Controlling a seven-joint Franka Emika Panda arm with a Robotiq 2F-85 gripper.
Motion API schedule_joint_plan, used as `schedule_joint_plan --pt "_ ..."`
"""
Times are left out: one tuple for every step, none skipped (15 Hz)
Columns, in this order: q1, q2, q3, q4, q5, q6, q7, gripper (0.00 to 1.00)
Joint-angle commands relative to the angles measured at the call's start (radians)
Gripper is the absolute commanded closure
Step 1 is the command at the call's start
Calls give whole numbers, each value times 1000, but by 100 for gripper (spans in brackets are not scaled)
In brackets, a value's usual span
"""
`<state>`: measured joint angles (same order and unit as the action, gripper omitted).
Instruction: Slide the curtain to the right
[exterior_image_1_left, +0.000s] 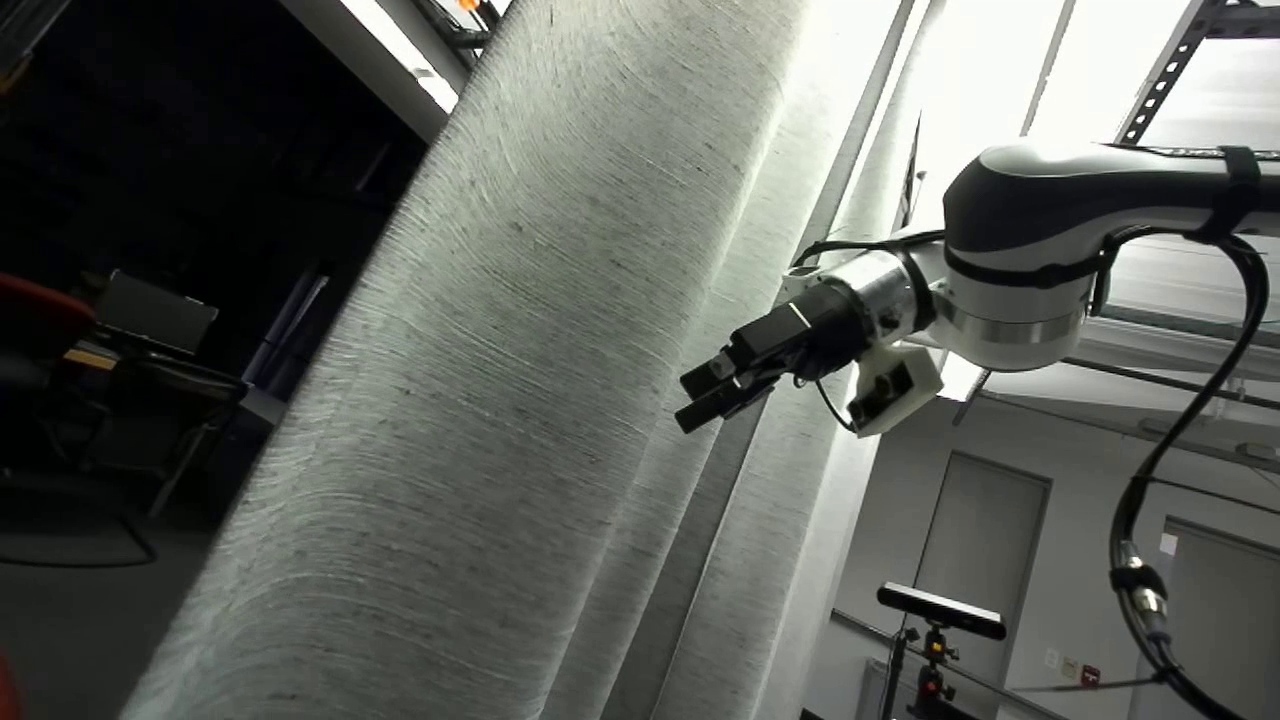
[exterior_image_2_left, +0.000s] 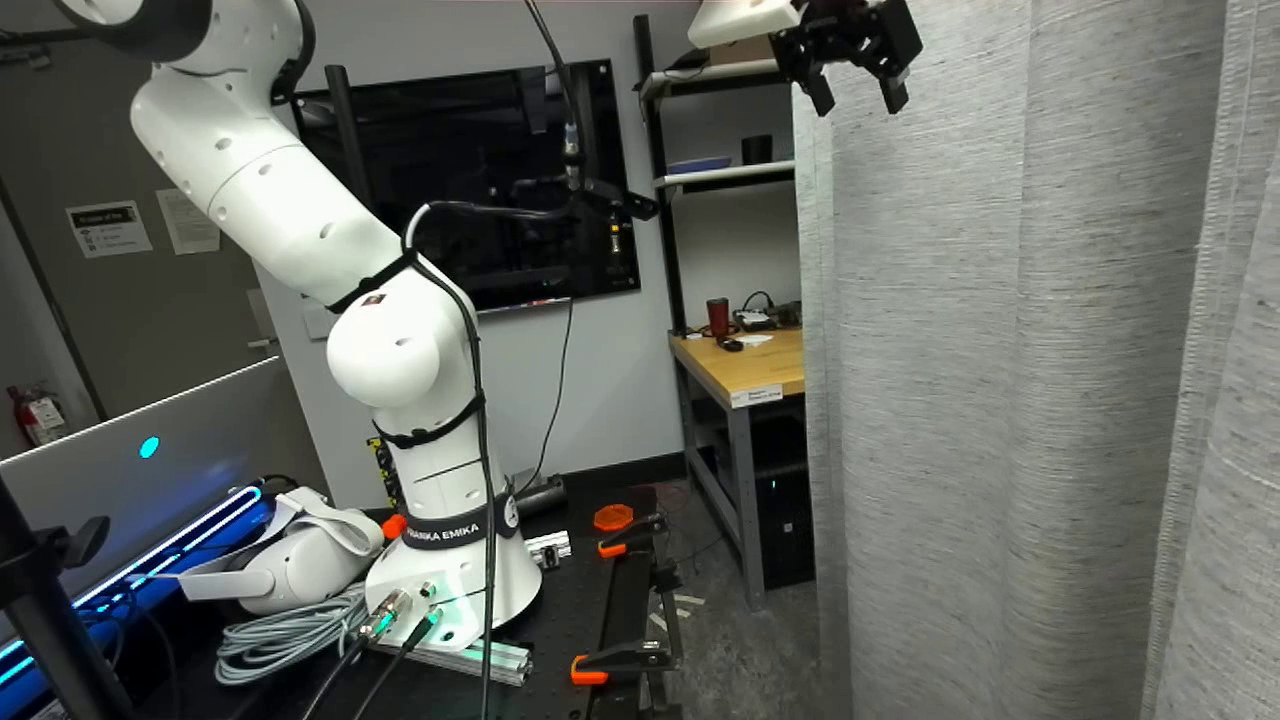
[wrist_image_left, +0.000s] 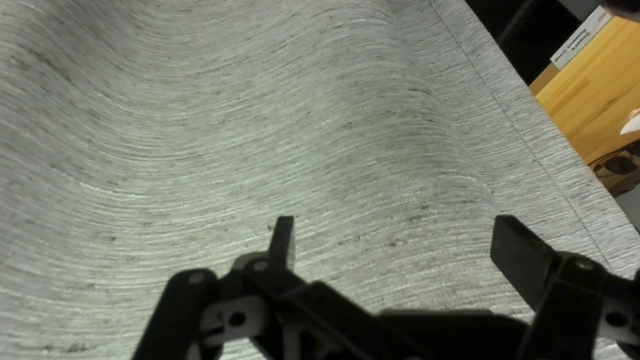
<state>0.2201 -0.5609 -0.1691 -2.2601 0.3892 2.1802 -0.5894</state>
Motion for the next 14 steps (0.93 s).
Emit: schedule_joint_plan --pt "46 3 -44 11 76 -28 -118 0" --pt "49 4 -49 15 93 -41 -133 0" --pt "49 5 -53 19 107 -62 -142 0" --pt "13 3 -16 4 73 -17 -99 0" --pt "12 4 -17 4 76 -21 -102 0" --pt "10 4 -16 4 76 -21 -102 0" --pt "9 4 -15 4 76 -21 -101 0" --pt "9 4 -14 4 76 -21 -101 0" --pt "9 4 -13 4 76 -21 -101 0" --pt "9 4 -13 4 76 -21 -101 0" --pt "9 4 -13 4 76 -21 -101 0" --pt "9 4 -13 4 76 -21 -101 0" --pt "9 4 -13 4 76 -21 -101 0" --pt "9 4 -13 4 76 -21 -101 0"
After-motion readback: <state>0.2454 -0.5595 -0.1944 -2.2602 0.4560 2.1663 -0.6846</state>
